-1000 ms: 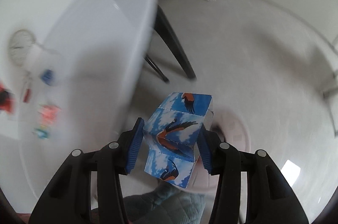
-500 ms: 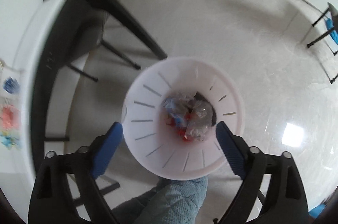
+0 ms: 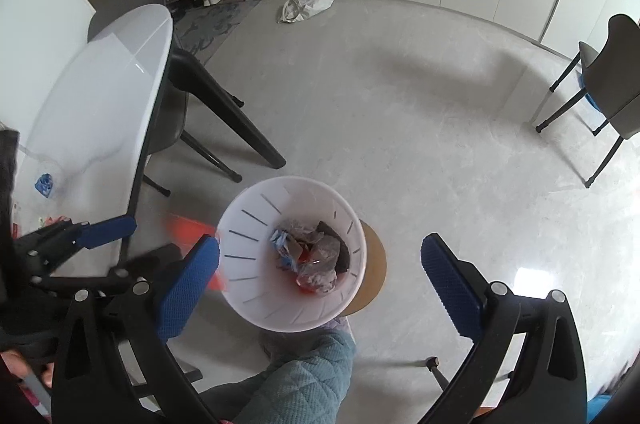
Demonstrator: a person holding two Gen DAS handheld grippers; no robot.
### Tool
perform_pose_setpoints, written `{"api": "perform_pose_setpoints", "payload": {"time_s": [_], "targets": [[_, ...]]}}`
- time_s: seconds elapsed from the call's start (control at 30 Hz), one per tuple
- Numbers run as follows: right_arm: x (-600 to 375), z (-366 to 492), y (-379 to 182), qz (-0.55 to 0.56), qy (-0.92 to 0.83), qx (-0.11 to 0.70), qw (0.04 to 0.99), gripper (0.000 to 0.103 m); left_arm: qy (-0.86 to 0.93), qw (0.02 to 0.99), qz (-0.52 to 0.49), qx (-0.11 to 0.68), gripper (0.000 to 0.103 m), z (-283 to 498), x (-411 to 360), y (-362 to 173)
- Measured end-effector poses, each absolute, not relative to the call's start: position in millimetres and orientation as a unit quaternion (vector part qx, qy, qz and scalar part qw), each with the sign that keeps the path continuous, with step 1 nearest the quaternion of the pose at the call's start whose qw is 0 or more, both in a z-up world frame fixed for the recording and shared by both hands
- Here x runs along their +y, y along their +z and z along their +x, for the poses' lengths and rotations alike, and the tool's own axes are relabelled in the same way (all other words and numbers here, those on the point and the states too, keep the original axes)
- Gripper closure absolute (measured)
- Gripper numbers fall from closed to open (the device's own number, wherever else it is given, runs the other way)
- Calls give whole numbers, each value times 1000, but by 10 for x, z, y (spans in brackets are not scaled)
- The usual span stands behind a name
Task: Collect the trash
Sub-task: 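Drop the box into the bin with the right tool while the left tool drops the red wrapper, then return to the table and grasp the crumpled pink paper with the right tool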
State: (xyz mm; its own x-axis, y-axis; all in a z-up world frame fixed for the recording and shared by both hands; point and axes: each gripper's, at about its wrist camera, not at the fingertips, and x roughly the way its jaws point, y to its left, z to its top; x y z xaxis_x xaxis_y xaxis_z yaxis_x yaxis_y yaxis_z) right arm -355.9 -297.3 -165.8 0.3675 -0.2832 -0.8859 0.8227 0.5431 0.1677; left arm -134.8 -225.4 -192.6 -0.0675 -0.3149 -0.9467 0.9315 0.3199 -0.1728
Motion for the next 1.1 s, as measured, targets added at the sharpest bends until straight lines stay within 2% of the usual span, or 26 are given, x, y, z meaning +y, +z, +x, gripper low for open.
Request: {"api": "perform_pose_setpoints", "payload": {"time_s": [0.1, 0.23, 0.3, 0.5, 0.67, 0.87, 1.1], "targets": [[-3044, -3571, -1718, 318, -358, 439, 760, 3, -506, 615, 292, 530, 24, -1348, -2256, -1947], [-3122, -3536, -1646, 317, -347, 438, 766, 3, -508, 627, 282, 519, 22, -1277, -2240, -1793], [-3144, -3453, -1516, 304, -339, 438, 775, 3, -508, 641, 266, 510, 22, -1166, -2148, -1584], [-3059, -3123, -897, 264, -296, 409, 822, 3, -460, 724, 202, 473, 8, -766, -1603, -821], [-2846, -2602, -513, 229, -221, 395, 862, 3, -382, 792, 162, 447, 8, -354, -849, -380], [-2340, -1769, -567, 185, -71, 426, 882, 3, -291, 833, 127, 453, 8, -103, -34, -289], [-1574, -942, -923, 77, 112, 498, 857, 3, -221, 838, 83, 492, 8, -50, 612, -571]]}}
